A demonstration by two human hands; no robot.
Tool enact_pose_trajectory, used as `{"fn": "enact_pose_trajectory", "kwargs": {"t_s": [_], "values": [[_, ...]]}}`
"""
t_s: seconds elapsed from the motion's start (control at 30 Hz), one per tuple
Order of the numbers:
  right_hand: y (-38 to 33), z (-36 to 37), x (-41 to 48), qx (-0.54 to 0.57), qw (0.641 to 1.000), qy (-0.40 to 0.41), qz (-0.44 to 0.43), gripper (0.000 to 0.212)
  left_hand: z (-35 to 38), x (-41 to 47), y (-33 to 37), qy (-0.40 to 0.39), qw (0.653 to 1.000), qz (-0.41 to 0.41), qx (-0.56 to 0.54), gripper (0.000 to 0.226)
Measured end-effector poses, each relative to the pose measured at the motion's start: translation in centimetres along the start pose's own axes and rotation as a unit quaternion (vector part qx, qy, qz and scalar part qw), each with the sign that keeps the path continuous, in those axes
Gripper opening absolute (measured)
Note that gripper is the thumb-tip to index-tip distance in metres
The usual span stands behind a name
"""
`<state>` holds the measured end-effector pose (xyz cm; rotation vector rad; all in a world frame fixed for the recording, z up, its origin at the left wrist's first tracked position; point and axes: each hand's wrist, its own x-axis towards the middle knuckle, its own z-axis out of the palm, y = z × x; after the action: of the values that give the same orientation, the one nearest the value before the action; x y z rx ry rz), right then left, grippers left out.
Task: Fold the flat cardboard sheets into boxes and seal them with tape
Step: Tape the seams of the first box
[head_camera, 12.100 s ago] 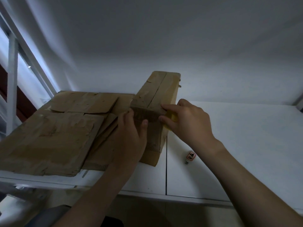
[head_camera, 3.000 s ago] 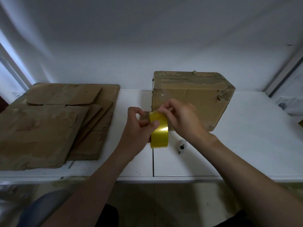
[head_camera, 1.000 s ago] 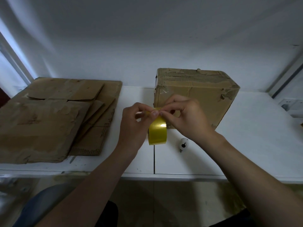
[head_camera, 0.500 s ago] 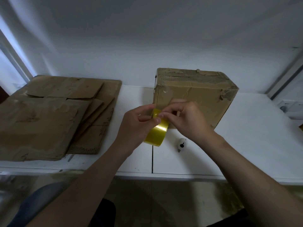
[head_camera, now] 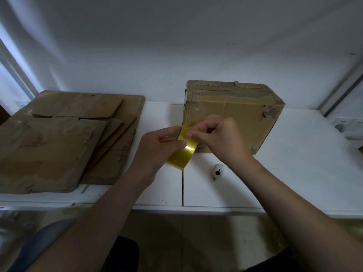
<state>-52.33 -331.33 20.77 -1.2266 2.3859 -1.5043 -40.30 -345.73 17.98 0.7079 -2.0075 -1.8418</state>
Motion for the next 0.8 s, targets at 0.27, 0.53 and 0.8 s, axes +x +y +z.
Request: {"fn": "enact_pose_trajectory", "kwargs": {"t_s": [0.27, 0.53, 0.8], "values": [[2.6, -0.2, -0.2, -0.177, 0.982, -0.052, -0.028, 0.014, -0.9, 1.8, -1.8, 0.030, 0.982, 0.017, 0.188, 0.036], [3.1, -1.1, -1.4, -0.341, 0.935, -0.066, -0.073, 0.024, -0.8, 3.2, -4.8, -0.018, 0.900, 0.003, 0.437, 0.050], [2.5, -6.5, -0.1, -0.275, 0.956, 0.054, -0.084, 0.021, 0.9, 4.0, -2.2, 0.108, 0.963, 0.047, 0.244, 0.025]]}}
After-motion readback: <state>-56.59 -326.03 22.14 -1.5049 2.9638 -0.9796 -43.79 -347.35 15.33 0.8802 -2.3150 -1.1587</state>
